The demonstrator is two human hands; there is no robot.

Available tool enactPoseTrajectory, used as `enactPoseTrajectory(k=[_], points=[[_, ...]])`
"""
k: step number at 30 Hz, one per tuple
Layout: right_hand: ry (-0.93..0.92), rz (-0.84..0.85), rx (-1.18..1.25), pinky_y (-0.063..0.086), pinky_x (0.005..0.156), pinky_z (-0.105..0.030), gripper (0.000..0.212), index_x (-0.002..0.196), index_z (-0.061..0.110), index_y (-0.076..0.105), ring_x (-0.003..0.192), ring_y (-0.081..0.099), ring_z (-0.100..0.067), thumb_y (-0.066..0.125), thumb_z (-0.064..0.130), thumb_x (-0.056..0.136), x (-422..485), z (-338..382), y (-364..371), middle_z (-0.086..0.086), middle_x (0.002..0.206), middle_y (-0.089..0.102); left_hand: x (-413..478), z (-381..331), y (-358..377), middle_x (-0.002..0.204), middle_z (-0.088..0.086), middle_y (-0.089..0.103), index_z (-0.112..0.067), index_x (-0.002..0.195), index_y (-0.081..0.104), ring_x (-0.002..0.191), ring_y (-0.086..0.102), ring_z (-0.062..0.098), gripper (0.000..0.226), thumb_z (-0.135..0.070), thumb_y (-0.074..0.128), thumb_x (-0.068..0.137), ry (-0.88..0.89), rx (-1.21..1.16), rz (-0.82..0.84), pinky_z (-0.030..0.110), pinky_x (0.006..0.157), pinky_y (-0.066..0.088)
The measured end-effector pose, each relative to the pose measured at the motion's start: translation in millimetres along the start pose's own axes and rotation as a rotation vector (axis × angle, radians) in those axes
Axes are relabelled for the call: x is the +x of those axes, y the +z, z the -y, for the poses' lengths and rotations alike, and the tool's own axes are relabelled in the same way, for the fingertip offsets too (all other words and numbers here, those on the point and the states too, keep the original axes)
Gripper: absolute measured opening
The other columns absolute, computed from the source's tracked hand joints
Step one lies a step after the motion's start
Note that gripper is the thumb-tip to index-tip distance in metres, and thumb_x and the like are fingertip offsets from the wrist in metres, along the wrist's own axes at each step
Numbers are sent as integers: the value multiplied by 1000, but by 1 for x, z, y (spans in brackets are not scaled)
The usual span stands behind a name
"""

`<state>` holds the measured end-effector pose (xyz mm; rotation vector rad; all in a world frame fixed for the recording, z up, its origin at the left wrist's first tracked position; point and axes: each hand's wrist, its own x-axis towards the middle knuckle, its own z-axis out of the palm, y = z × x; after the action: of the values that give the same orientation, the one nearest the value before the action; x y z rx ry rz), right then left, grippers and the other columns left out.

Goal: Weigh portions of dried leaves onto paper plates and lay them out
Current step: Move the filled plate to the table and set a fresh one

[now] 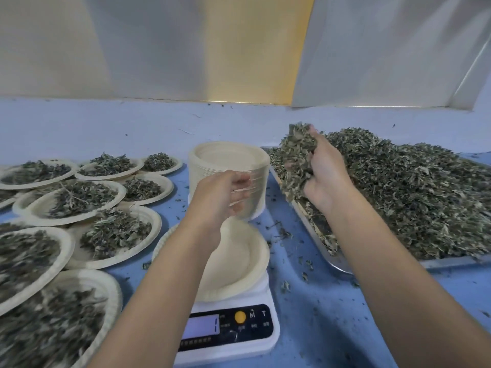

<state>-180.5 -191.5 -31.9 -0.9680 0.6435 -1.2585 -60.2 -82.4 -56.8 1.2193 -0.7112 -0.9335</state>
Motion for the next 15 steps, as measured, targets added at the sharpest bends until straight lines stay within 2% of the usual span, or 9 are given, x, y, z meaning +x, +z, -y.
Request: enactPoseTrajectory(k=[3,4,5,7,8,9,10,12,15], points=[[22,150,103,45,43,-22,24,97,13,62,49,61,-11,47,31,100,-22,-6,31,1,62,67,-1,-3,-13,97,5,69,-10,93,64,88,65,19,22,-23,46,95,-62,-108,-11,28,76,52],[36,202,93,45,43,-22,25,92,13,62,48,60,-11,46,31,100,-29,-11,39,1,60,66,-1,-5,-18,95,5,67,-10,94,63,86,64,20,24,-26,44,96,-73,-140,-18,30,79,51],[43,242,38,50,48,-25,26,91,15,62,54,64,-14,45,32,101,-35,-18,46,0,65,68,-1,-7,-23,93,5,66,-10,94,61,85,63,20,26,-28,42,97,-78,-166,-27,31,80,50],[21,288,-145,56,78,-40,24,94,20,63,90,69,-23,45,33,100,-45,-34,58,-6,97,72,-1,-11,-34,90,5,64,-12,95,59,83,61,22,27,-32,41,97,-77,-194,-58,32,80,48],[-2,308,-230,51,92,-46,22,95,21,63,103,65,-27,45,32,100,-49,-42,62,-7,110,69,-2,-12,-39,87,4,63,-12,93,58,80,60,22,28,-34,41,97,-74,-206,-75,32,79,48],[-29,332,-301,48,96,-46,19,93,21,62,105,62,-25,45,30,100,-53,-49,65,-7,112,67,-3,-13,-43,81,3,62,-13,91,58,76,60,21,29,-35,41,97,-73,-219,-89,33,79,48],[-59,359,-362,49,93,-42,18,91,22,61,99,62,-21,46,28,99,-56,-54,67,-4,105,67,-3,-13,-46,76,3,61,-13,90,58,73,59,21,30,-37,42,97,-73,-228,-98,33,78,48],[-109,424,-436,50,75,-29,15,90,20,61,81,62,-12,49,24,98,-61,-63,68,0,87,67,-2,-13,-50,72,3,59,-13,92,58,73,59,20,31,-39,41,97,-77,-235,-102,33,76,49],[-138,507,-496,50,63,-17,12,93,17,64,72,64,-4,53,16,96,-66,-70,69,6,82,70,-1,-12,-48,85,8,62,-14,96,58,83,61,24,32,-42,41,96,-99,-281,-80,36,81,50]])
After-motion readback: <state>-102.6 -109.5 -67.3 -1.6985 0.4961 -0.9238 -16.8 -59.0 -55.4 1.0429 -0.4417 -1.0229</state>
